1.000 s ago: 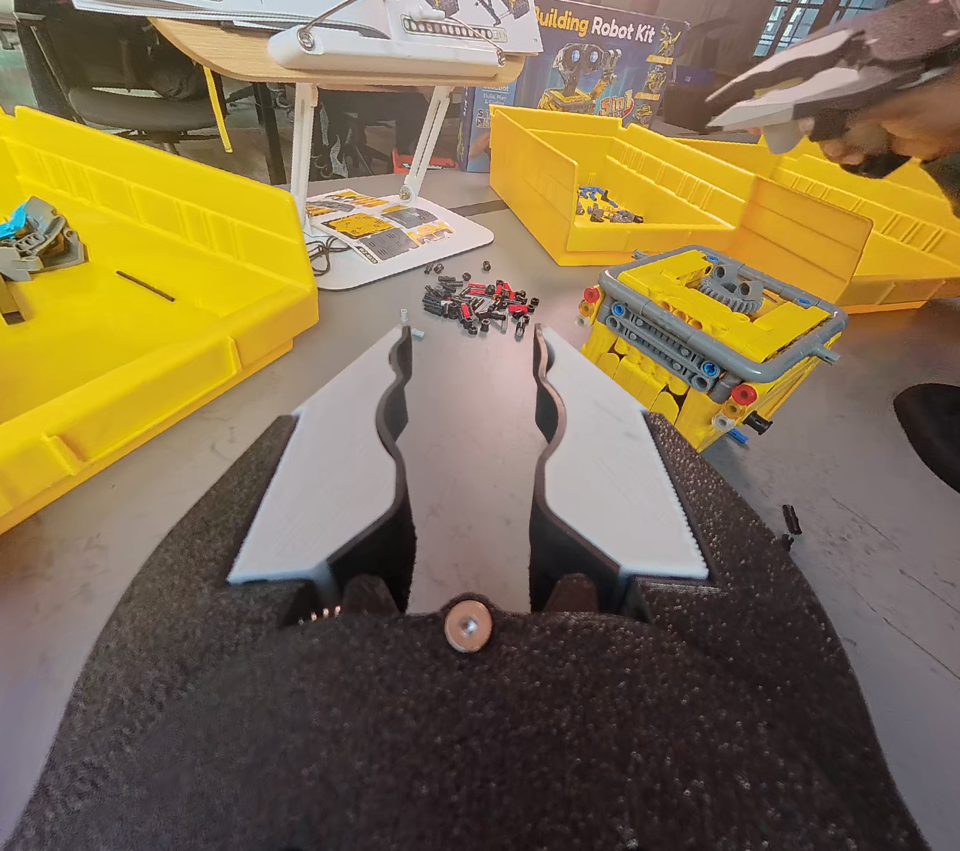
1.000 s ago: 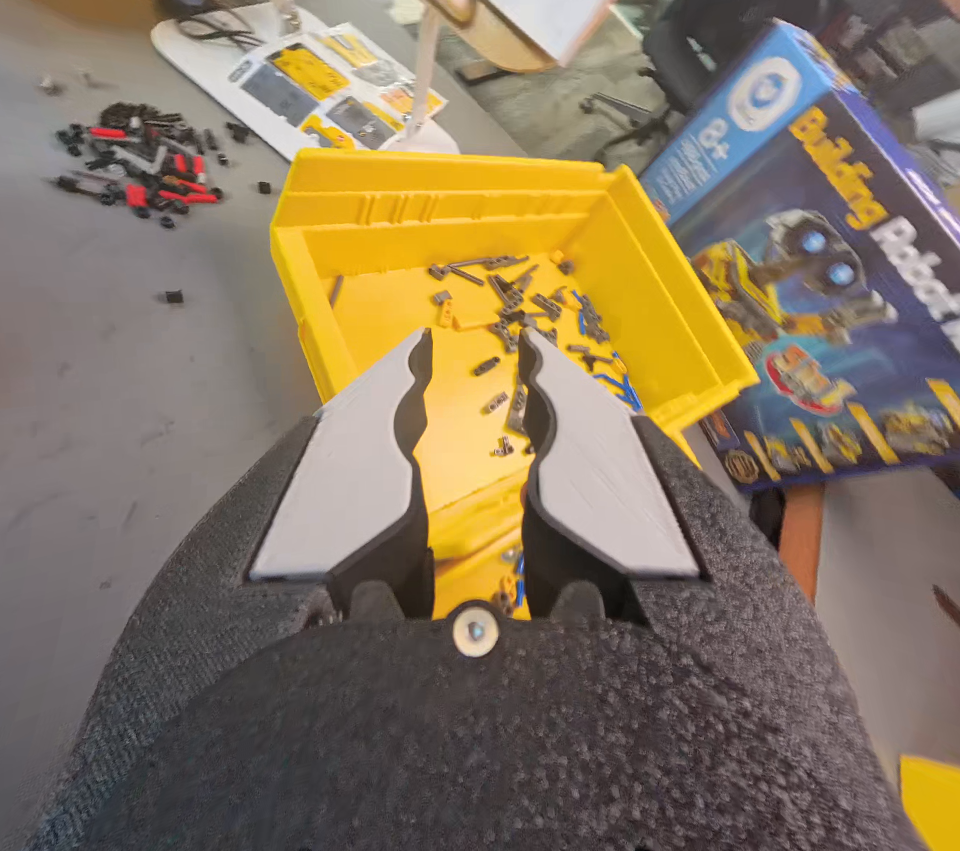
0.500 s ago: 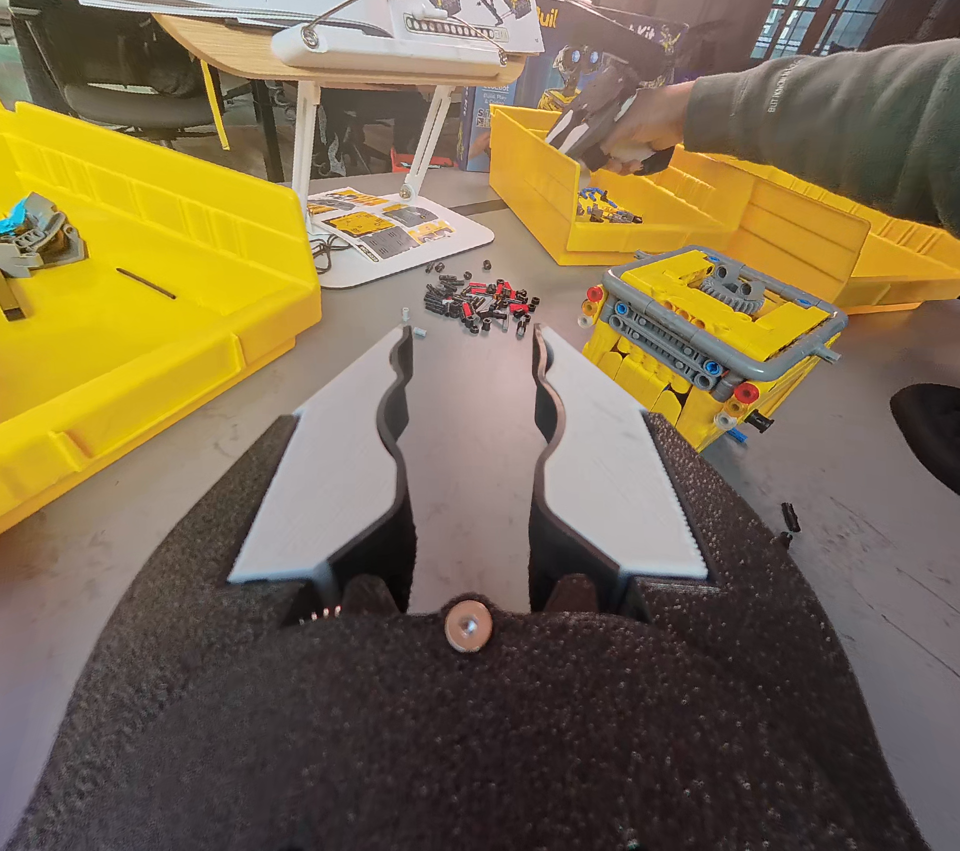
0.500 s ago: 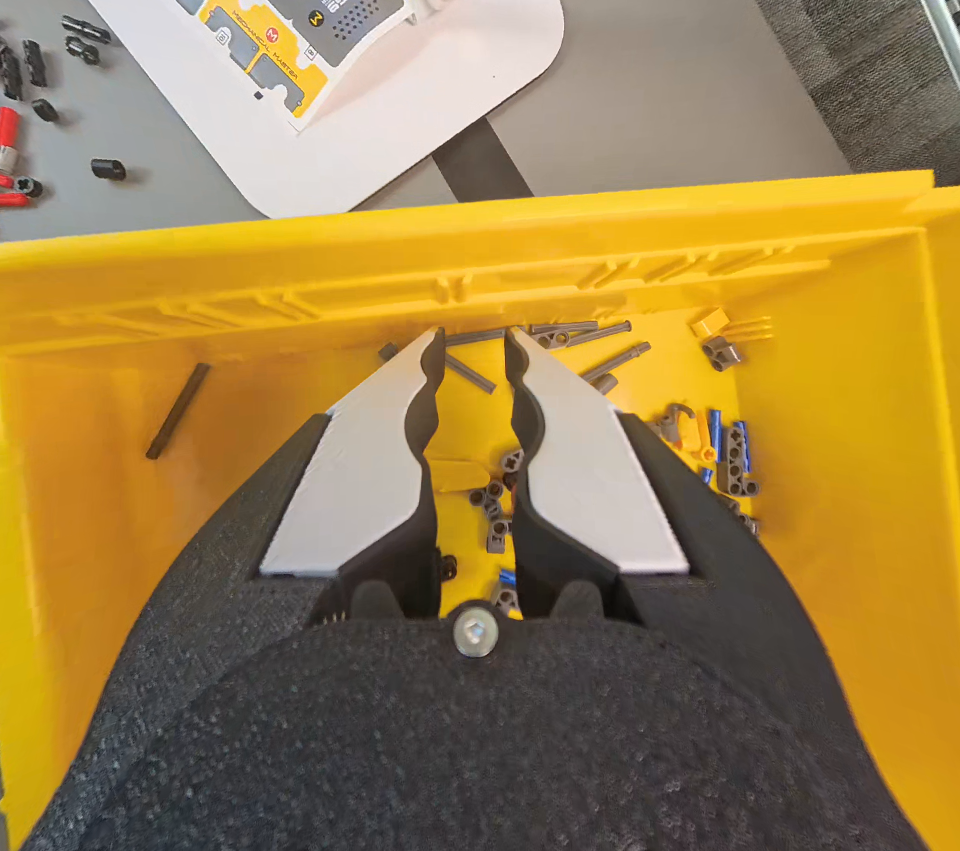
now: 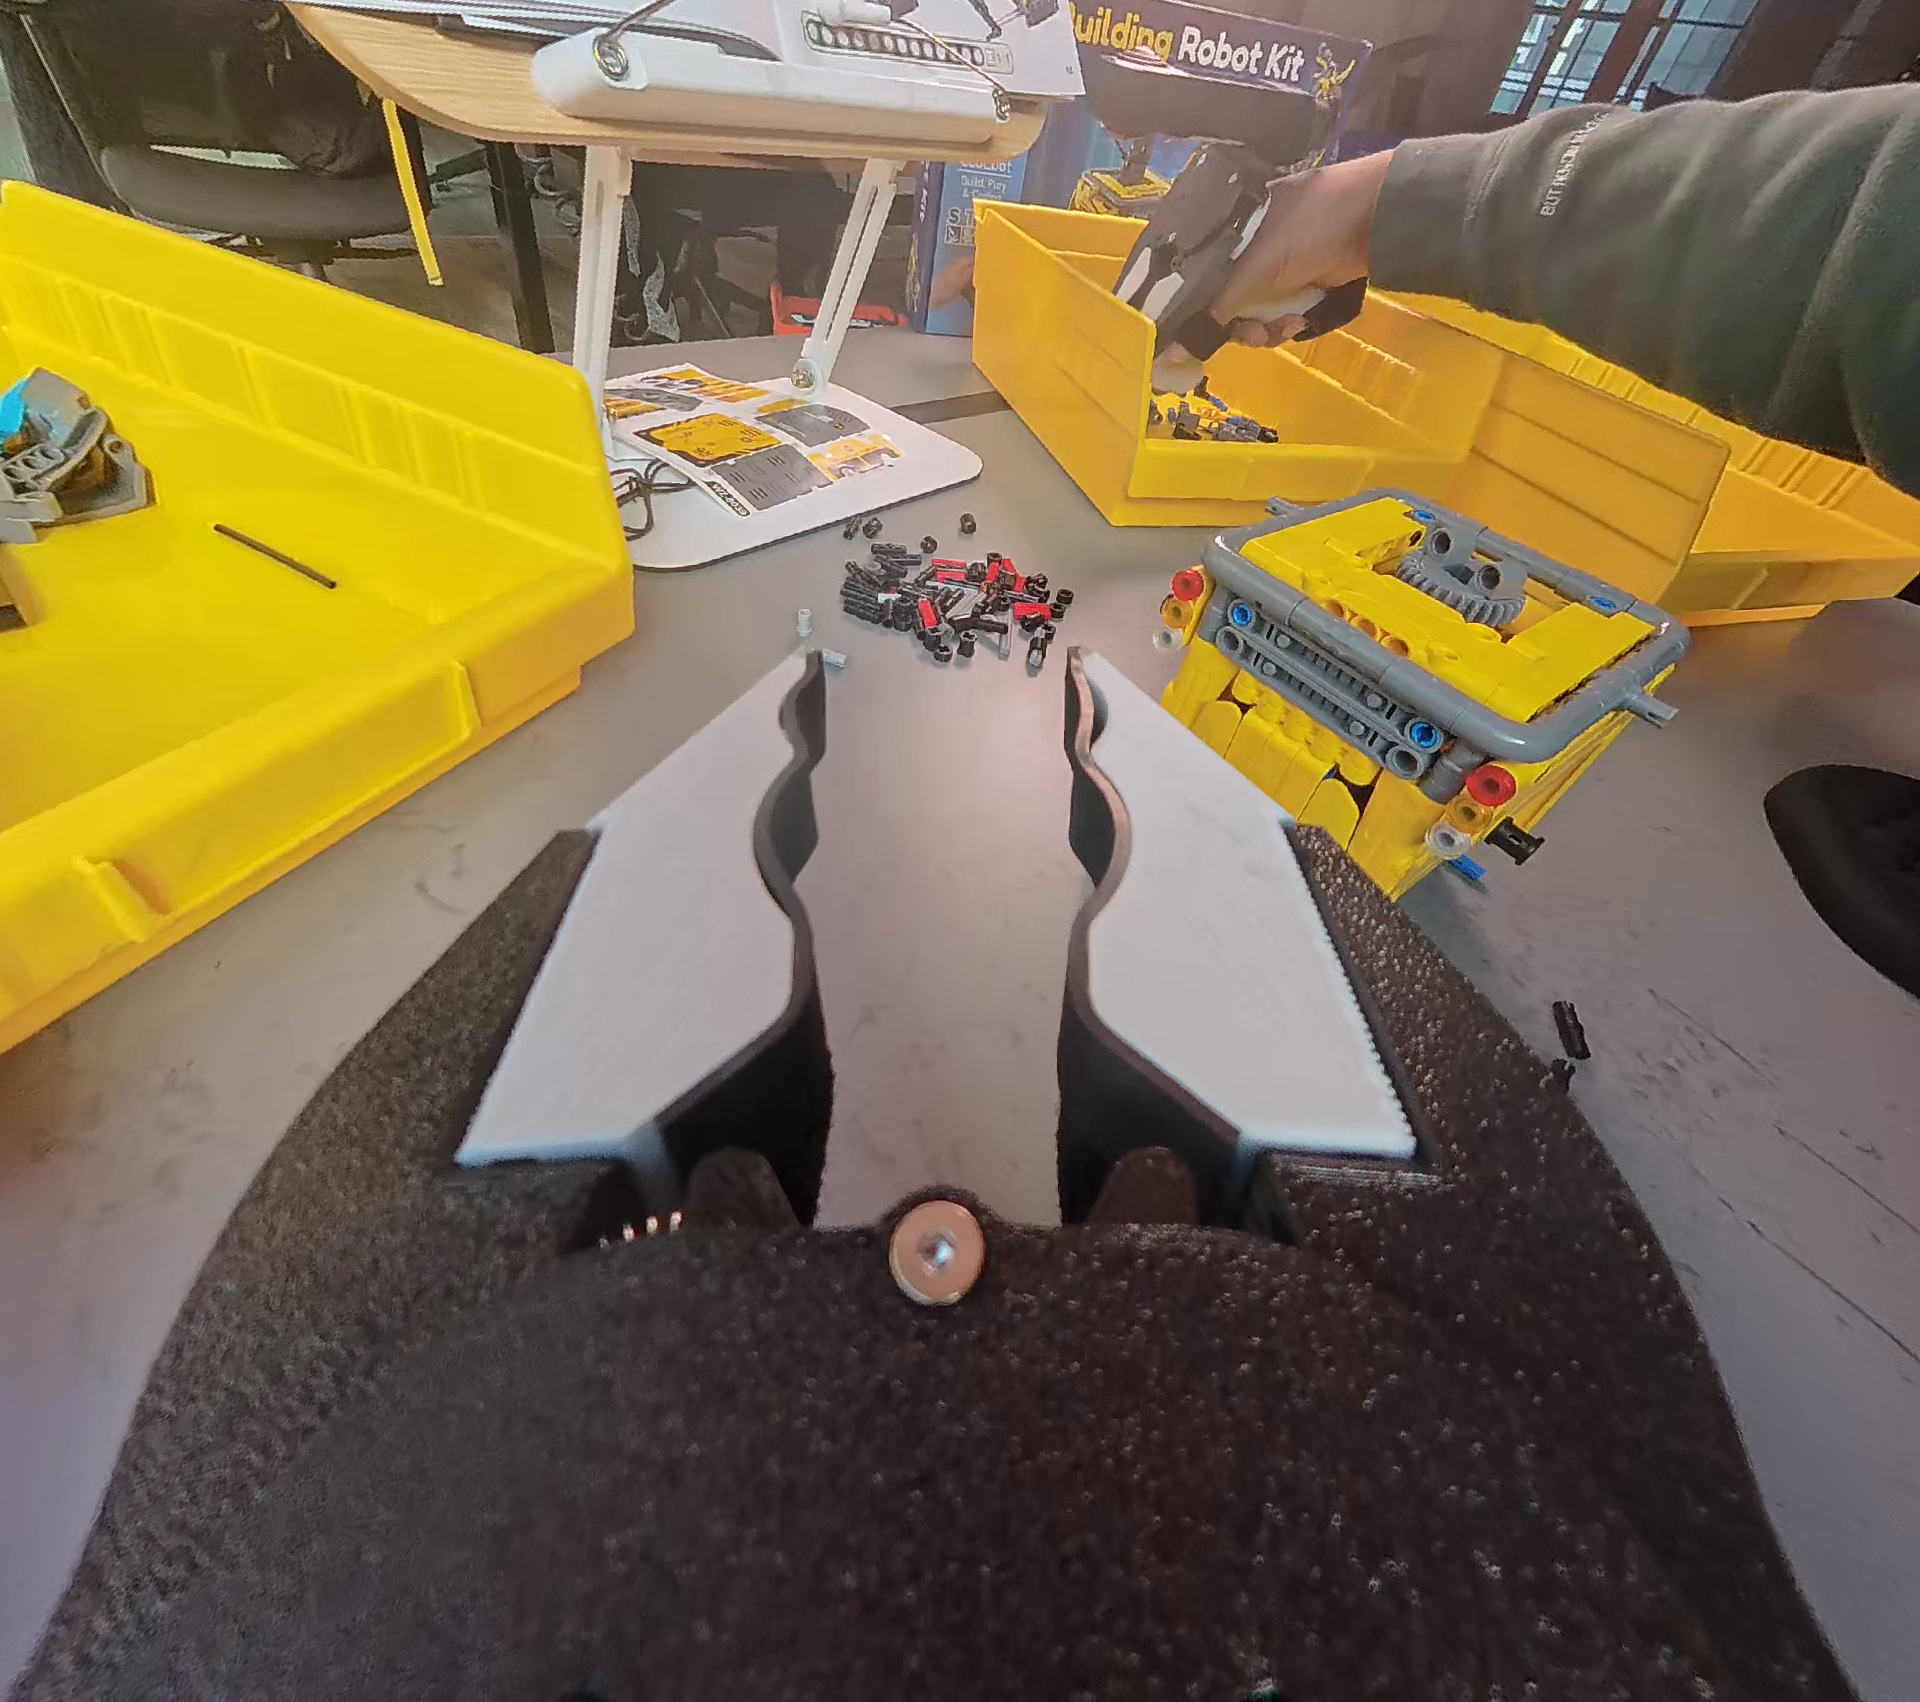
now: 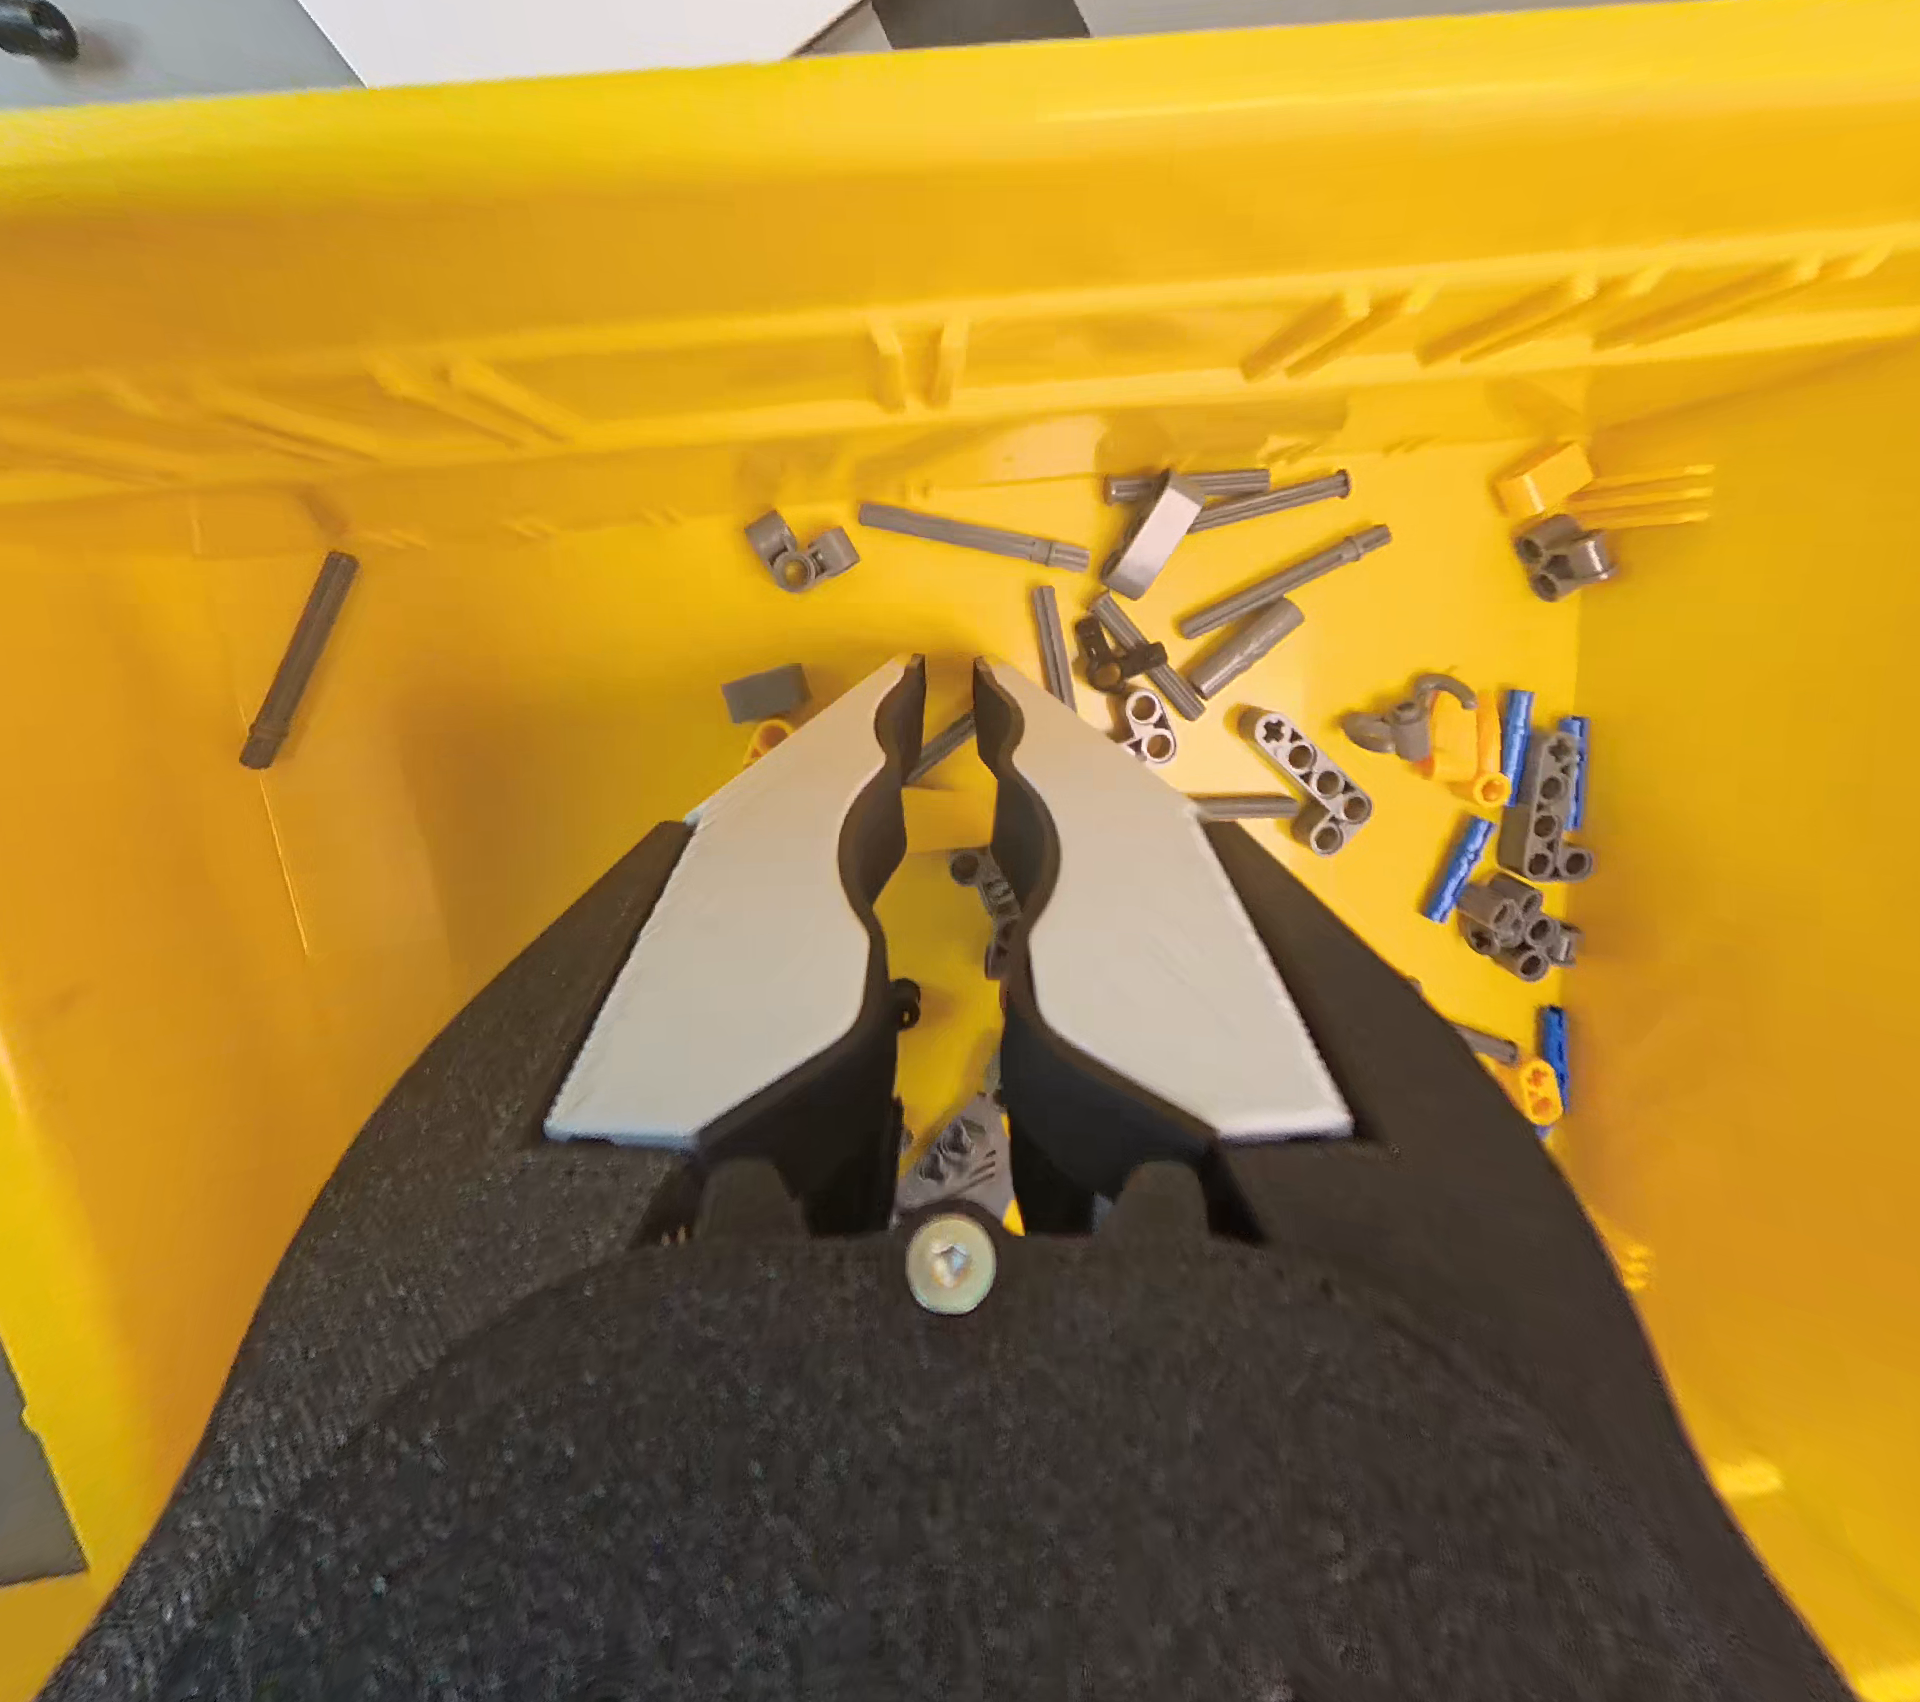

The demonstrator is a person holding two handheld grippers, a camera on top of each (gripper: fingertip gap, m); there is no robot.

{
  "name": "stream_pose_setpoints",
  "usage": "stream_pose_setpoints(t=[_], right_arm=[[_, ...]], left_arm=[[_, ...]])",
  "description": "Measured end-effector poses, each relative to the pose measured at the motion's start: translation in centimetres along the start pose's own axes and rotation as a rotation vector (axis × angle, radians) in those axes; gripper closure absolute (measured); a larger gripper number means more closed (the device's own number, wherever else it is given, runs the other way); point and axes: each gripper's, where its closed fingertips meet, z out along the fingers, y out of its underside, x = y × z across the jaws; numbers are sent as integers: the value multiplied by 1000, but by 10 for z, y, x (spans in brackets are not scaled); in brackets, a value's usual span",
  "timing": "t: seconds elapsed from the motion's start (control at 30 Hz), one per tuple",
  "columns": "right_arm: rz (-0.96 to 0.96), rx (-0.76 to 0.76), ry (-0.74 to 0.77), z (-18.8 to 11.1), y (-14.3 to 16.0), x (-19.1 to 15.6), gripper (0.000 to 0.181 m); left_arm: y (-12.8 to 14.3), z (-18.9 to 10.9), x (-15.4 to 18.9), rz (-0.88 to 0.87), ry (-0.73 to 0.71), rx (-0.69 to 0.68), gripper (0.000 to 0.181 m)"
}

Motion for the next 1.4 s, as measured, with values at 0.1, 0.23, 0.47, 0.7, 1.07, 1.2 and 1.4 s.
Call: stream_pose_setpoints(t=[0.1, 0.23, 0.47, 0.7, 1.07, 1.2, 1.4], right_arm=[[-17, 15, 39, -4, -2, 5, 169], [131, 118, 10, 1, -21, 6, 163], [321, 114, 107, 12, -23, 22, 164], [256, 60, 112, -1, -15, 15, 162], [180, 37, 21, 1, -3, -22, 174], [123, 18, 86, -6, -2, -21, 179], [48, 347, 48, -109, -58, -90, 179]], left_arm=[[0, 0, 1, 3, 2, -1, 136], [0, 0, 1, 4, 3, -3, 136], [0, 0, 1, -1, 6, 0, 136], [0, -1, 3, -1, 15, -4, 136], [2, 1, 7, 3, 32, -16, 137], [2, 0, 9, 8, 34, -17, 137], [-4, -3, 15, 27, 40, 4, 137]])
